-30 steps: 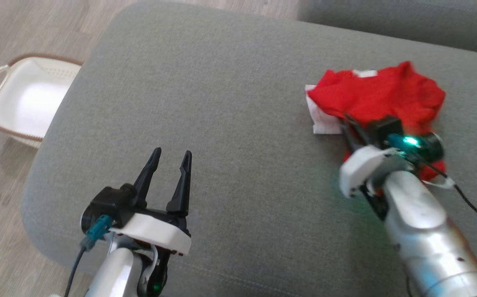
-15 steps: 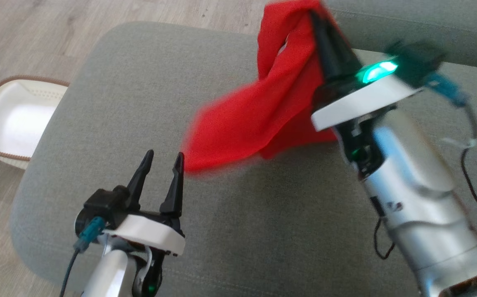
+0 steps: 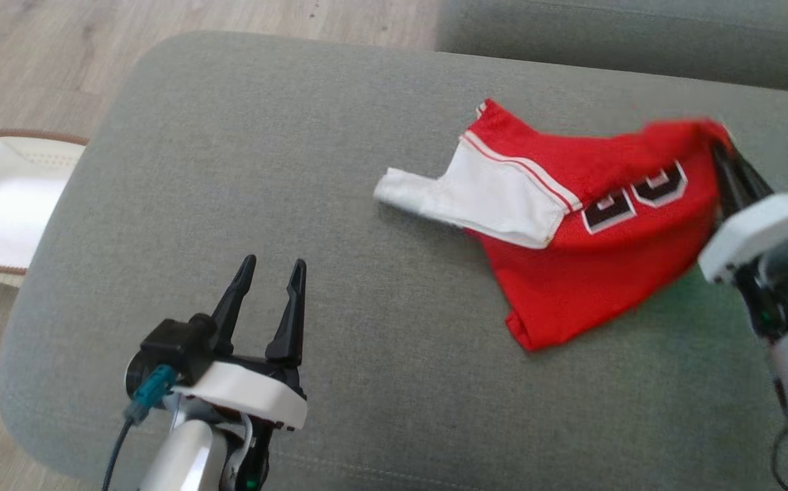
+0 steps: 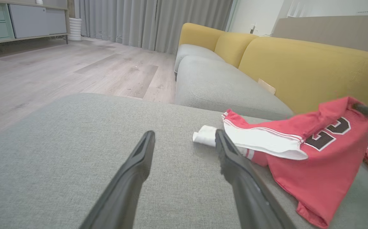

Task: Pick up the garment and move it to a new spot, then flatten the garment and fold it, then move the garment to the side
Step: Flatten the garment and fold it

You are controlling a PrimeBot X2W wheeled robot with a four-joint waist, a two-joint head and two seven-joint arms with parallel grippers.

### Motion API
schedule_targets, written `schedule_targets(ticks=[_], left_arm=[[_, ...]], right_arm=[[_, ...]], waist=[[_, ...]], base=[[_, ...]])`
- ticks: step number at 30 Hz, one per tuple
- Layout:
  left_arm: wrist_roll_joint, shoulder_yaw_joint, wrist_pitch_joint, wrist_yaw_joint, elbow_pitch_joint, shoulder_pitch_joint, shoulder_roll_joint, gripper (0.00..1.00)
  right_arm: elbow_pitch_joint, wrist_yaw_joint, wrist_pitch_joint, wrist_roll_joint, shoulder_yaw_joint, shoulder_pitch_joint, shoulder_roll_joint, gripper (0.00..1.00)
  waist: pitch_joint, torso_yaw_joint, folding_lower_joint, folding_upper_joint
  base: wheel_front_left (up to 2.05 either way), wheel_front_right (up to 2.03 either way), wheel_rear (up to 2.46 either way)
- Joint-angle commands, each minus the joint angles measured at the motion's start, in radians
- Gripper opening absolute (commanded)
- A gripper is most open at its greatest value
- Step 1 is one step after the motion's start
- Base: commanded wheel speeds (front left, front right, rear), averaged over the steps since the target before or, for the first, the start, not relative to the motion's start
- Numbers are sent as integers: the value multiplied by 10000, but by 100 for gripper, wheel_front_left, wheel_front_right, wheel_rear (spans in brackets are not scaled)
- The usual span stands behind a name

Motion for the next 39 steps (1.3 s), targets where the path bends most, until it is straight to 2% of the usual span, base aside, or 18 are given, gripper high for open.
schedule_targets(ticks=[1,2,3,6,10,16,22,30,39], left_arm=[[-23,316,-59,-4,-263,-395,22,100],[-23,310,-59,-8,-249,-404,22,100],[-28,302,-59,-7,-239,-413,22,100],[-49,260,-59,-2,-226,-452,22,100],[-39,298,-59,10,-204,-436,22,100],[-42,376,-59,8,-231,-342,22,100],[-52,466,-59,-8,-291,-79,22,100],[30,488,-59,-44,-378,270,22,100],[43,282,-59,-114,-415,163,22,100]], right_arm=[[89,-9,68,-601,-321,-129,-406,0],[345,-9,78,-912,-615,-110,-441,66],[593,-9,66,-1232,-941,-123,-416,100],[943,-9,-99,-2130,-1531,-201,-13,100],[730,-9,-422,-2588,-1595,-208,679,100],[-294,-9,-956,-2333,-1149,290,1514,100],[-2035,-9,-1335,-1897,-400,1868,2101,100],[-3465,-9,-1396,-1988,-186,3850,2608,100],[-3420,-9,-1052,-2713,-42,3520,2495,100]], waist=[[7,-142,0,0],[-6,-199,0,0],[-25,-252,0,0],[-106,-394,0,0],[-271,-590,0,0],[-538,-747,0,0],[-984,-867,0,0],[-1266,-953,0,0],[-771,-694,0,0]], base=[[0,0,0],[0,0,0],[0,0,0],[0,0,0],[0,0,0],[0,0,0],[0,0,0],[0,0,0],[0,0,0]])
